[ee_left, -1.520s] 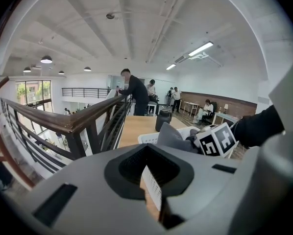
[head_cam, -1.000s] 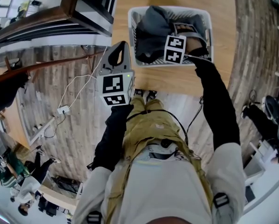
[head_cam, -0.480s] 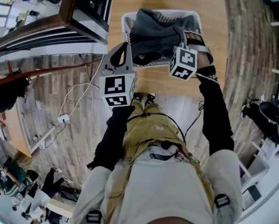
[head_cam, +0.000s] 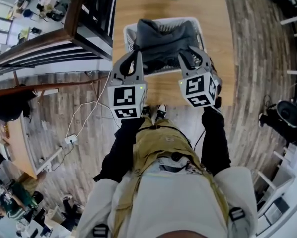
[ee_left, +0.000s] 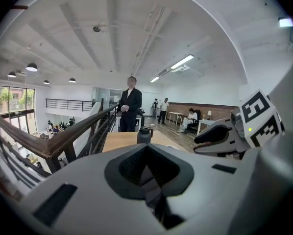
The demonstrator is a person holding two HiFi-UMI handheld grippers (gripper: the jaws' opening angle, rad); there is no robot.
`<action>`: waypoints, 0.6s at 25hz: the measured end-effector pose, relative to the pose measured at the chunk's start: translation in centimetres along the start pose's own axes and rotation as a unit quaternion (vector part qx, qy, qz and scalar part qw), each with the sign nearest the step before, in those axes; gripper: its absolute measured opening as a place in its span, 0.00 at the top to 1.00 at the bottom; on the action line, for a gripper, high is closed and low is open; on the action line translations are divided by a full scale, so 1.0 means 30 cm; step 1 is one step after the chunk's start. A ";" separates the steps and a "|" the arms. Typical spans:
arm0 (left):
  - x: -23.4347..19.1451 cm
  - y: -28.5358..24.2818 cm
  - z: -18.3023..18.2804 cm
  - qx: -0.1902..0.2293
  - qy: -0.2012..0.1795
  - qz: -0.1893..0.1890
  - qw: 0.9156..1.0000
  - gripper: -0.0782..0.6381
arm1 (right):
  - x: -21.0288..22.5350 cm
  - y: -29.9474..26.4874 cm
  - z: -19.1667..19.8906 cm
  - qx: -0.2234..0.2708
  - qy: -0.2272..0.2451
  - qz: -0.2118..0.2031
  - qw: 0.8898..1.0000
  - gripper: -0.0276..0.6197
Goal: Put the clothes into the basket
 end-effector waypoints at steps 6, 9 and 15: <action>0.062 0.027 -0.059 0.020 -0.017 0.018 0.999 0.89 | -0.012 0.120 -0.070 0.066 -0.068 0.032 0.995 0.81; 0.084 0.035 -0.075 0.027 -0.023 0.024 0.999 0.89 | -0.003 0.160 -0.094 0.092 -0.090 0.050 0.990 0.84; 0.133 0.053 -0.114 0.042 -0.035 0.037 0.998 0.89 | 0.022 0.228 -0.147 0.135 -0.116 0.075 0.981 0.88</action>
Point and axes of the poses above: the fingertips, and each gripper's own axes: y backward along the fingers, x to its right, z out of its underside, the point moved 4 cm from there along y, backward along the fingers, and after that the axes turned 5 degrees about y, right-handed, at the moved point
